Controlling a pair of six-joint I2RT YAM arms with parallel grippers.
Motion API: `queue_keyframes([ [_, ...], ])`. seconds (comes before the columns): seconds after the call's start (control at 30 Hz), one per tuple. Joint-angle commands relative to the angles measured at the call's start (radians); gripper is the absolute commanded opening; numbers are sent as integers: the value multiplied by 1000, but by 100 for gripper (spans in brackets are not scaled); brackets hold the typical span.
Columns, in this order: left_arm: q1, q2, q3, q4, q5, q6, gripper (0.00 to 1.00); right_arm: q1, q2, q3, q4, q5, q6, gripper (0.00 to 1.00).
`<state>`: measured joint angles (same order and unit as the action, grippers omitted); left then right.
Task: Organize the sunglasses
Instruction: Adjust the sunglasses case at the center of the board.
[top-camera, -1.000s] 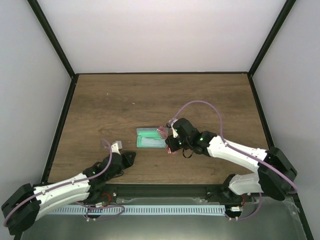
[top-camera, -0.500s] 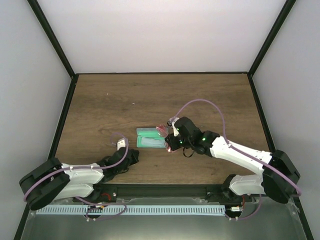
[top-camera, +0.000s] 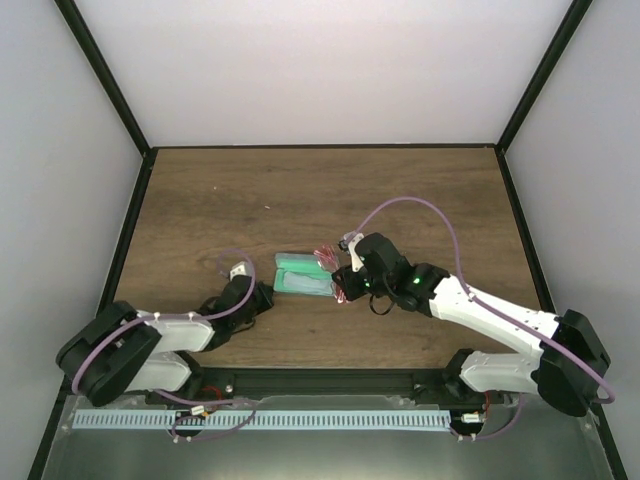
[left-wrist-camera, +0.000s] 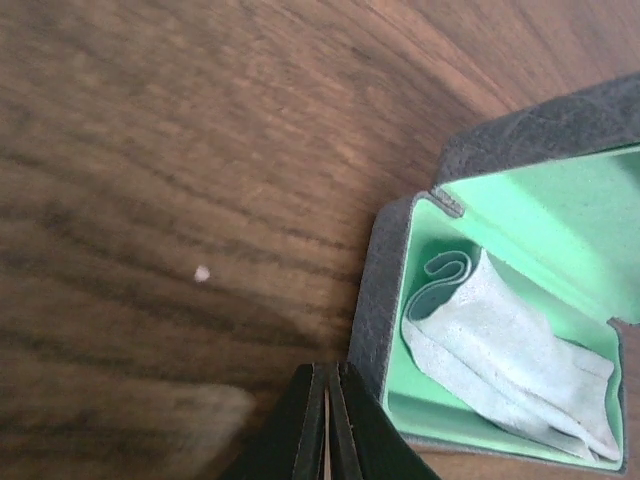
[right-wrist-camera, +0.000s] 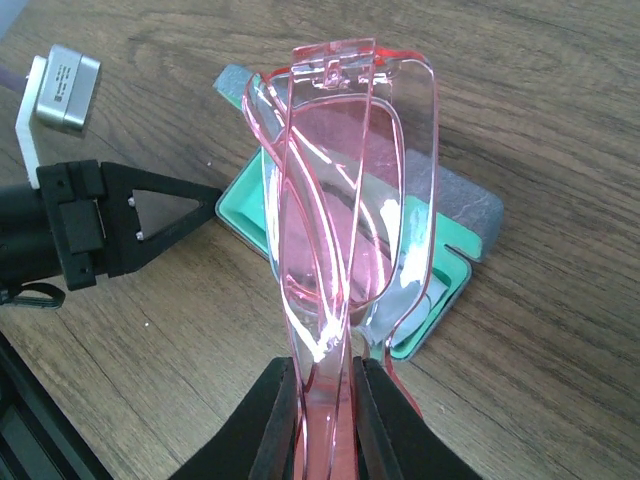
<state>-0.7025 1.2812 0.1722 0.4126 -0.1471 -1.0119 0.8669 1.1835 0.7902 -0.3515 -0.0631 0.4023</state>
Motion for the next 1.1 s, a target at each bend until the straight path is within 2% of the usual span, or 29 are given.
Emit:
queue_keyframes([
  [0.0,40,79,23,98,115,40,4,7,-18,21,-2,19,-18,7],
  [0.3,57,211,84,170,169,37,4,7,4,12,22,5,-36,8],
  [0.53,93,297,177,160,191,34,4,6,56,12,38,24,-65,7],
  [0.77,100,97,78,51,89,30,4,6,30,12,31,53,-71,7],
  [0.93,89,-82,12,-23,129,10,4,4,35,5,47,54,-71,7],
  [1.07,53,-140,-2,-40,141,-11,4,4,56,8,52,58,-68,7],
])
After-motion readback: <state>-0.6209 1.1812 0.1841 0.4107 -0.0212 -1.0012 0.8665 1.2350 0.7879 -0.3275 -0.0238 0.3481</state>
